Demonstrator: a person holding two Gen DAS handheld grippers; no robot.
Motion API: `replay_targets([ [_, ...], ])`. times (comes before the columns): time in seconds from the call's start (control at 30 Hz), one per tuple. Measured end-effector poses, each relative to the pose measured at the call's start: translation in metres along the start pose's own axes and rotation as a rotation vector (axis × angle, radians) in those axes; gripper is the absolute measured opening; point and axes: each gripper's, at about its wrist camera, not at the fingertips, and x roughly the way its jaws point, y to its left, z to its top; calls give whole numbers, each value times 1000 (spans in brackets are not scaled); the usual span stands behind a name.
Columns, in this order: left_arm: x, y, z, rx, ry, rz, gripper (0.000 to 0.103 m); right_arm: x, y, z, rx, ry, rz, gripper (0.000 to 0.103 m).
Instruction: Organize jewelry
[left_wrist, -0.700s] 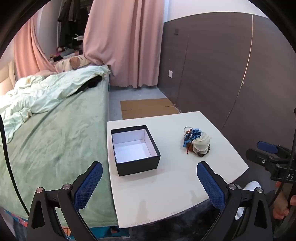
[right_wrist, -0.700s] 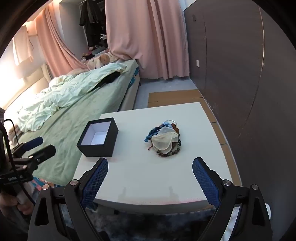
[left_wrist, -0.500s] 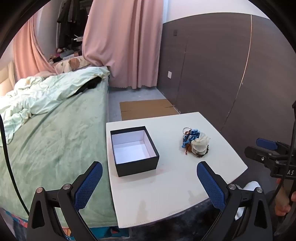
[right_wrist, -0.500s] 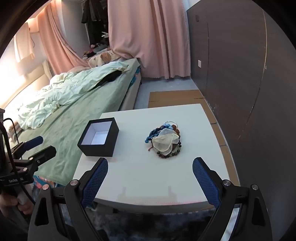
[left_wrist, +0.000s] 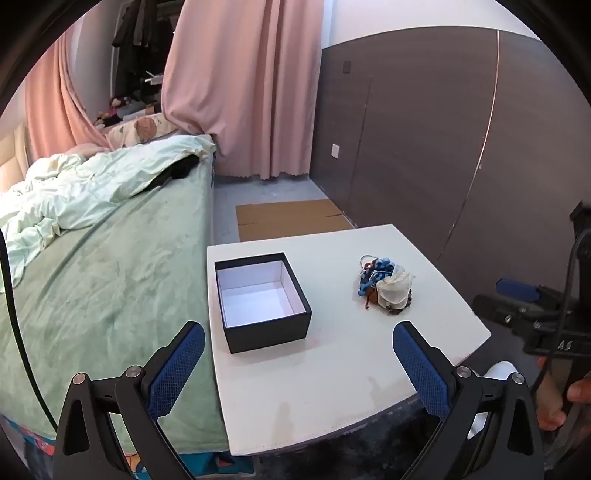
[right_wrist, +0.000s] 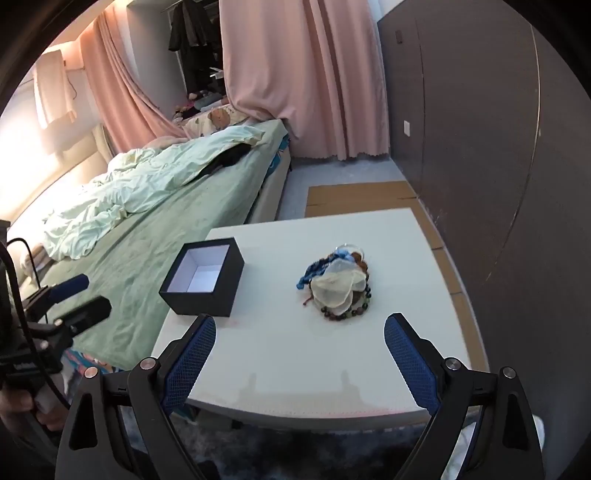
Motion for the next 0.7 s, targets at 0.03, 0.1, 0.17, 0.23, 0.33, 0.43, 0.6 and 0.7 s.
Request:
replay_targets([
  [0.03,1,0,0,-1,2,-1,102,1,0,-1,-10,1,-10,93],
  [0.1,1,0,-1,0,1,0,102,2,-1,-2,-18,-1,-22,93],
  [0.17,2,0,-1,2,-4,3,102,1,-3,-2,-15,-5,-17,93],
  [0.23,2,0,-1,0,-5,0,102,2,-5,-3,-11,-8,-16,93],
  [0.33,3,-1,-1,2,-6,2,102,1,-6,-3,-7,-16,-9,93],
  [0.43,5,-3,0,4,-8,4,102,2,-7,-3,-8,-17,-6,93],
  [0.6,6,-3,0,6,-10,1,102,-4,-4,-4,-24,-28,-2,93],
  [0.7,5,-3,-1,5,-11,-1,102,-7,-5,-3,-19,-42,0,93],
])
